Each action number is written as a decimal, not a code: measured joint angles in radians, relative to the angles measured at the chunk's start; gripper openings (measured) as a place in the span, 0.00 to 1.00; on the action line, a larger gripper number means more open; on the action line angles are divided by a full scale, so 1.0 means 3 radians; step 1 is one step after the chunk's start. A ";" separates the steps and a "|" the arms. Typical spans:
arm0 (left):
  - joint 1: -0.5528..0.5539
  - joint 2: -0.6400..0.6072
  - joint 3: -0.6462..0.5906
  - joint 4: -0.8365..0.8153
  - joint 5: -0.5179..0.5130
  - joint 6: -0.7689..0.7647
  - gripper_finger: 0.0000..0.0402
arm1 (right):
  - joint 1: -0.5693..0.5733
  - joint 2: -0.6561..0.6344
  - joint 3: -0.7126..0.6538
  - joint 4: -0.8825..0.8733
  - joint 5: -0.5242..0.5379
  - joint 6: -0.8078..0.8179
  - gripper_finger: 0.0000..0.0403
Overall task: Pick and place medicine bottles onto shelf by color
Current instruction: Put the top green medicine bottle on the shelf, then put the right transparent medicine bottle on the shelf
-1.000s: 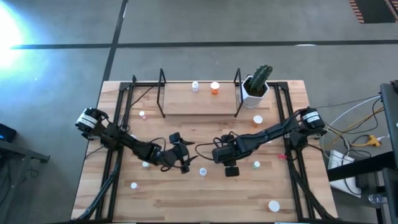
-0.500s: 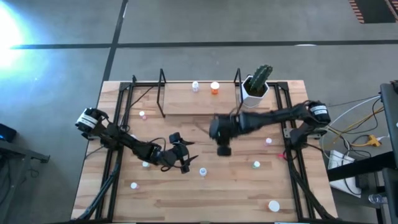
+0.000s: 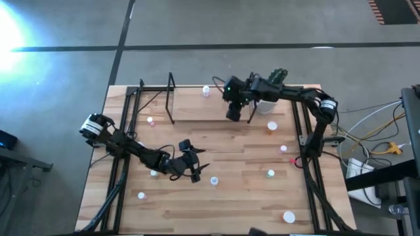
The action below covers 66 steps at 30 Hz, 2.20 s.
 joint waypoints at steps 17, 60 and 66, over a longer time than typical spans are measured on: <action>0.0001 0.0001 0.0001 0.0013 -0.0002 0.0001 0.69 | -0.0348 0.0223 -0.0002 0.0006 -0.0090 -0.0119 0.26; 0.0001 0.0000 0.0016 0.0116 0.0000 0.0028 0.69 | 0.1253 -0.1038 -0.0815 0.1068 -0.0093 0.0053 0.44; -0.0073 -0.0012 0.0022 0.0114 0.0386 0.0261 0.69 | 0.2031 -0.1486 -0.1669 0.1736 -0.0065 0.0497 0.42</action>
